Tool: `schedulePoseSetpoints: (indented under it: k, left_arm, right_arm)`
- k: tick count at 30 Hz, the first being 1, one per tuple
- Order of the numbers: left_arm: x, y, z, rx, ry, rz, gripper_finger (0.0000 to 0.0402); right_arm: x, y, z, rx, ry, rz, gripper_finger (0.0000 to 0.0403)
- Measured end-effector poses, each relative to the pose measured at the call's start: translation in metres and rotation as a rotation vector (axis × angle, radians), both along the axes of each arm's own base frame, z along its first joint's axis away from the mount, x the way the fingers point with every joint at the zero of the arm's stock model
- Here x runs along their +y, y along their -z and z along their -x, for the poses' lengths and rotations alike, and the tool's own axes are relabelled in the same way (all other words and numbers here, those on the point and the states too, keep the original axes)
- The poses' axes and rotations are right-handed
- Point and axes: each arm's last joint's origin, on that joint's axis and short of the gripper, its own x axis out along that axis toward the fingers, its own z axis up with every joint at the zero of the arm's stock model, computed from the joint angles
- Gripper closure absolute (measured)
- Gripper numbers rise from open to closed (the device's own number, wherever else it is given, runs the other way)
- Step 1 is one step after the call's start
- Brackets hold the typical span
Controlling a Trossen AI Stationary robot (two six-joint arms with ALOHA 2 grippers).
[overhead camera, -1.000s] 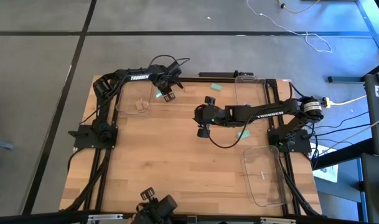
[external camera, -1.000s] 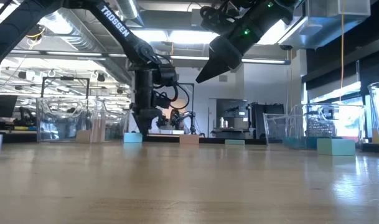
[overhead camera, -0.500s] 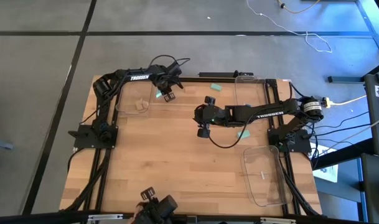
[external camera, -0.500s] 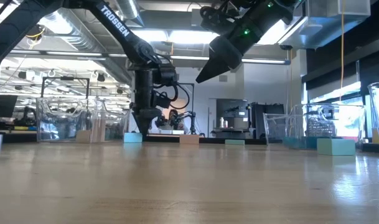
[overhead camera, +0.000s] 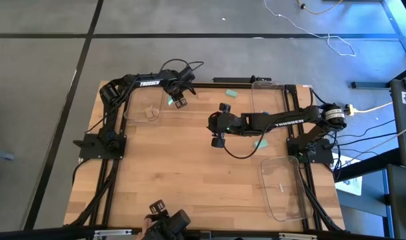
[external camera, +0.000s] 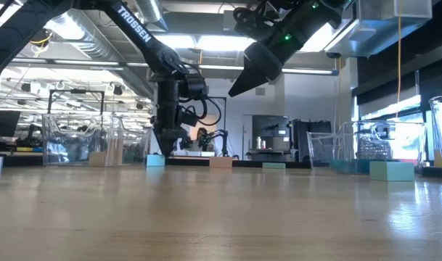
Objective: Sort & place blocks by color
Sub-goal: Put the top left light blue block into the bottom right transparent bin
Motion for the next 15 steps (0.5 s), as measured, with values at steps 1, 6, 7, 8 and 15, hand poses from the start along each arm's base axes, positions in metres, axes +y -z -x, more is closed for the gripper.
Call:
schedulePoseSetpoints:
  k: [1, 6, 7, 8, 15]
  left_arm:
    - [0.0001, -0.0002, 0.0001, 0.001, -0.001, -0.002, 0.0267]
    - [-0.0002, -0.0004, 0.0001, 0.000, -0.034, -0.014, 0.0253]
    - [-0.0005, -0.0003, 0.0005, -0.003, -0.050, -0.010, 0.0252]
    - [-0.0010, -0.0002, 0.0010, -0.002, -0.060, -0.006, 0.0252]
    - [-0.0044, 0.0010, 0.0049, 0.023, -0.103, 0.029, 0.0254]
  right_arm:
    - [0.0000, 0.0000, 0.0000, 0.000, 0.000, 0.000, 0.0222]
    - [-0.0001, 0.0000, 0.0000, 0.000, 0.000, 0.000, 0.0222]
    - [-0.0001, 0.0000, 0.0000, 0.000, 0.000, -0.001, 0.0222]
    - [-0.0001, 0.0000, 0.0000, -0.001, 0.001, -0.001, 0.0222]
    - [0.0000, 0.0000, 0.0000, -0.001, 0.001, -0.002, 0.0222]
